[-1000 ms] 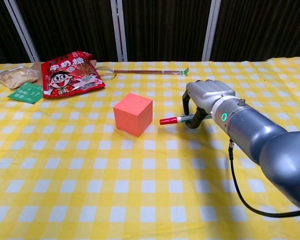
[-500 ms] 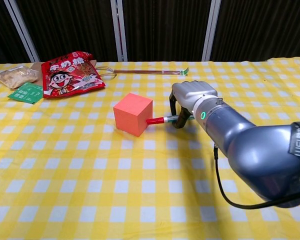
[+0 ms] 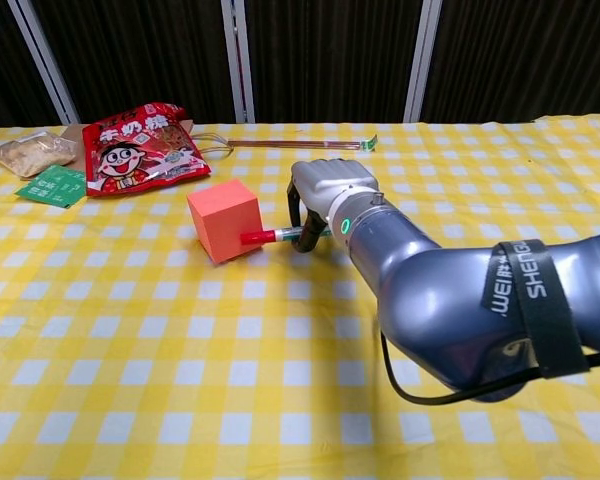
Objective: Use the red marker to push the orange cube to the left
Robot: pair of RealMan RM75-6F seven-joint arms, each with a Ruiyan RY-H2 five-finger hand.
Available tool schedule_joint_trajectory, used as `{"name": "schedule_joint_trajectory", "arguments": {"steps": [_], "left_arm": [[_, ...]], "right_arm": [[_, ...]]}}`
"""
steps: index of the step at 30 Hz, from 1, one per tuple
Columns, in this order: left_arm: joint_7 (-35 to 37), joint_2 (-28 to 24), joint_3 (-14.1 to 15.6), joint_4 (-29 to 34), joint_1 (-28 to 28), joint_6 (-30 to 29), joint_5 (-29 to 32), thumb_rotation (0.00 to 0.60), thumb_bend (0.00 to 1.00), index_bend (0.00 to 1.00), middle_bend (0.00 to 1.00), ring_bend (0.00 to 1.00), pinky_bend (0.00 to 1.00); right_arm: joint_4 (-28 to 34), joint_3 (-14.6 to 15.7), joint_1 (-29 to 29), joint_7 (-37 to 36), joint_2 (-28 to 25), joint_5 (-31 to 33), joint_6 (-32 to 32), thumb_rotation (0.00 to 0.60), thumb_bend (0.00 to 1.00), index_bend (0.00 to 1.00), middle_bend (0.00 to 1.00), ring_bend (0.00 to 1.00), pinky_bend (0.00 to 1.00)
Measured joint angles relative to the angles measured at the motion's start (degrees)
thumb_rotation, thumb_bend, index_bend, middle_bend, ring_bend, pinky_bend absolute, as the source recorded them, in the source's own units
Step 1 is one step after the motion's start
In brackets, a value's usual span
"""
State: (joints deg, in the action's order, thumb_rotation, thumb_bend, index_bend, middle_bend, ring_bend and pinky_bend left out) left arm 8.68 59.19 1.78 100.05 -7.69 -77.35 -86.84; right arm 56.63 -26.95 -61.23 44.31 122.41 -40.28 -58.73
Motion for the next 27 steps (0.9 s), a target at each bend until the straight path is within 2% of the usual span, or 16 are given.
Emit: {"name": "schedule_joint_trajectory", "arguments": {"steps": [7,13,20,27], "left_arm": [[0.2,-0.2,0.1,0.1,0.1,0.0,0.1,0.6,0.01,0.0,0.0,0.0,0.0],[0.3,-0.4,0.2,0.1,0.1,0.1,0.1,0.6,0.01,0.0,0.0,0.0,0.0],[0.3,-0.4,0.2,0.0,0.2,0.0,-0.2,0.6,0.01,0.0,0.0,0.0,0.0],[0.0,-0.4,0.3,-0.1,0.3,-0.3,-0.3,0.6,0.01,0.0,0.0,0.0,0.0]], "right_arm": [[-3.9,-1.5,-2.5,-1.3,1.9,-0.3,1.8,0.6,0.49,0.66,0.24,0.03,0.0],[-4.9,-0.9,-2.4,-1.1,2.9,0.2,2.6,0.6,0.49,0.66,0.24,0.03,0.0],[-2.4,0.5,-0.7,-0.6,1.9,-0.6,0.8,0.6,0.49,0.66,0.24,0.03,0.0],[2.4,1.6,2.3,0.6,-1.8,-1.0,-2.1,0.6,0.49,0.66,0.24,0.03,0.0]]}}
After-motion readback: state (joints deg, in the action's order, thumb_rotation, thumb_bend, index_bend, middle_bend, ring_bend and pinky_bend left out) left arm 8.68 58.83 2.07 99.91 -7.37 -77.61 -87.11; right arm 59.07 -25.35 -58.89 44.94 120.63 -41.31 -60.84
